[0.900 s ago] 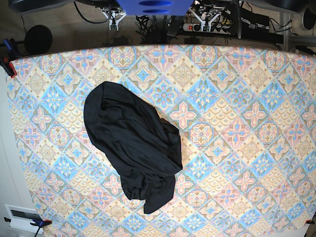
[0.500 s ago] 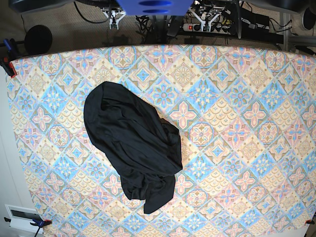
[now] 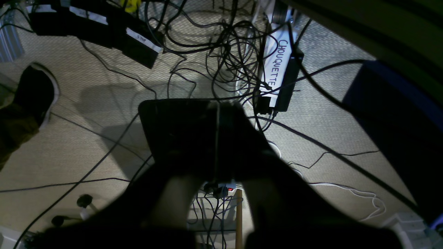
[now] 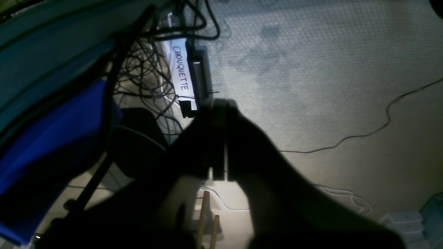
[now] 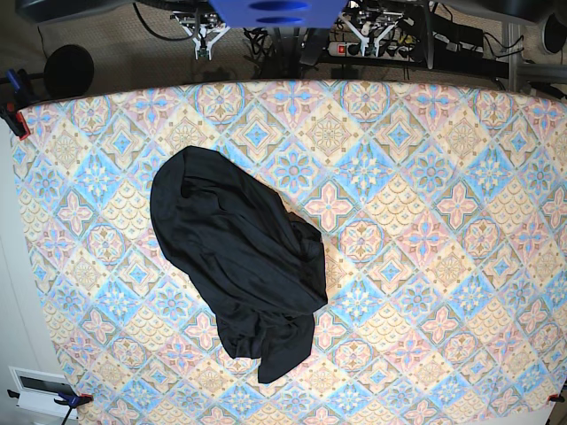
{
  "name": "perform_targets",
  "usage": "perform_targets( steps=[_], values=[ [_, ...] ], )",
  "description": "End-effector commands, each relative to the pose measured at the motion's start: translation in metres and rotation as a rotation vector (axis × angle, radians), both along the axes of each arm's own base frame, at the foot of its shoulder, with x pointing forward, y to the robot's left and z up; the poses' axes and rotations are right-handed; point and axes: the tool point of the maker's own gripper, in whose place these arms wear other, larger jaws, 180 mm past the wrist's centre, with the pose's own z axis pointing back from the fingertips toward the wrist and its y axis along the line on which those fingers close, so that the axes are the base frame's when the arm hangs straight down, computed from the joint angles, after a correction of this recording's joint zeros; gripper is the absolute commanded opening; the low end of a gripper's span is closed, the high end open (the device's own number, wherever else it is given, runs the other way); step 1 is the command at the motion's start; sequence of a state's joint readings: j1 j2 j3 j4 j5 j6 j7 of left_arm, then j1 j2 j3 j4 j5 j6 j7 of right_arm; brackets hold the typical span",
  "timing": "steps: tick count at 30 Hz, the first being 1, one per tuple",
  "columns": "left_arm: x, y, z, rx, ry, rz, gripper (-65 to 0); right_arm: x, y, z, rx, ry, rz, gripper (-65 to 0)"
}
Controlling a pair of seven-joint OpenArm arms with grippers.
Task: Layout the t-shirt on the table in an organized manner, then fold the t-shirt properly
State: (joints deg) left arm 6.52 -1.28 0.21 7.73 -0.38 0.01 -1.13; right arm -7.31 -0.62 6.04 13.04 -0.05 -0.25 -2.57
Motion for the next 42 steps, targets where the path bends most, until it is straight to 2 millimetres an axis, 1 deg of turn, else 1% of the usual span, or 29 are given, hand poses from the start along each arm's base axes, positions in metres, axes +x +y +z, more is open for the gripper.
perform_targets(
  steps=[1,6,7,8,9,10,12,13,14,15,16,18,19,21,22,24,26,28,31,34,36,38,39,40,42],
  values=[
    [-0.003,0.002,0.000,0.005,0.003,-0.003,-64.8,0.002,-0.003,0.000,-0.006,-0.010,-0.001,-64.9],
    [-0.005,0.002,0.000,0.006,0.003,-0.008,-64.8,0.002,-0.003,0.000,-0.006,-0.010,-0.001,-64.9],
    [-0.001,0.010,0.001,0.018,-0.009,-0.012,-64.8,-0.006,-0.003,0.000,-0.006,0.001,-0.001,-64.9],
    [-0.007,0.024,0.002,0.036,-0.009,-0.022,-64.8,-0.020,-0.003,0.001,-0.007,0.022,-0.001,-65.0],
    [-0.006,0.032,0.004,0.047,-0.028,-0.052,-64.8,-0.032,-0.004,0.002,-0.007,0.036,-0.001,-65.0],
    [-0.002,0.037,0.006,0.051,-0.052,-0.095,-64.8,-0.033,-0.005,0.003,-0.011,0.030,0.000,-65.0],
    [0.003,0.047,0.012,0.059,-0.099,-0.185,-64.8,-0.025,-0.009,0.005,-0.019,-0.005,0.003,-65.0],
    [0.005,0.053,0.016,0.064,-0.120,-0.213,-64.8,-0.028,-0.010,0.007,-0.023,-0.014,0.004,-65.0],
    [0.004,0.060,0.021,0.072,-0.137,-0.236,-64.8,-0.037,-0.012,0.009,-0.027,-0.015,0.006,-65.0],
    [0.006,0.065,0.026,0.076,-0.156,-0.252,-64.8,-0.042,-0.015,0.012,-0.032,-0.022,0.008,-65.0],
    [0.003,0.070,0.030,0.082,-0.164,-0.261,-64.8,-0.046,-0.016,0.015,-0.036,-0.028,0.010,-65.0],
    [0.000,0.082,0.040,0.095,-0.186,-0.285,-64.8,-0.055,-0.023,0.021,-0.050,-0.040,0.017,-65.0],
    [-0.002,0.085,0.044,0.096,-0.196,-0.293,-64.8,-0.058,-0.031,0.024,-0.063,-0.048,0.024,-65.0],
    [-0.004,0.086,0.054,0.092,-0.222,-0.312,-64.8,-0.063,-0.045,0.031,-0.085,-0.061,0.035,-65.0],
    [-0.003,0.086,0.063,0.088,-0.247,-0.326,-64.8,-0.064,-0.052,0.036,-0.097,-0.076,0.035,-65.0],
    [-0.004,0.083,0.079,0.074,-0.287,-0.349,-64.8,-0.066,-0.060,0.046,-0.105,-0.105,-0.012,-65.0],
    [0.001,0.074,0.098,0.052,-0.342,-0.372,-64.8,-0.064,-0.064,0.057,-0.104,-0.147,-0.077,-65.0],
    [0.006,0.064,0.116,0.031,-0.391,-0.386,-64.8,-0.072,-0.068,0.069,-0.103,-0.164,-0.130,-65.0],
    [0.020,0.048,0.148,-0.007,-0.479,-0.412,-64.8,-0.063,-0.085,0.091,-0.114,-0.233,-0.146,-65.0],
    [0.038,0.032,0.183,-0.045,-0.571,-0.438,-64.8,-0.054,-0.091,0.114,-0.111,-0.295,-0.151,-65.0],
    [0.052,0.029,0.204,-0.047,-0.622,-0.444,-64.8,-0.047,-0.097,0.128,-0.113,-0.332,-0.158,-65.0],
    [0.075,0.026,0.229,-0.034,-0.663,-0.436,-64.8,-0.037,-0.109,0.143,-0.129,-0.377,-0.178,-65.0],
    [0.083,0.023,0.238,-0.031,-0.671,-0.433,-64.8,-0.033,-0.115,0.150,-0.142,-0.397,-0.184,-65.0],
    [0.093,0.018,0.249,-0.033,-0.683,-0.433,-64.8,-0.027,-0.121,0.157,-0.155,-0.417,-0.187,-65.0],
    [0.122,0.009,0.270,-0.034,-0.740,-0.437,-64.8,-0.014,-0.131,0.169,-0.173,-0.437,-0.192,-65.0]
  ],
)
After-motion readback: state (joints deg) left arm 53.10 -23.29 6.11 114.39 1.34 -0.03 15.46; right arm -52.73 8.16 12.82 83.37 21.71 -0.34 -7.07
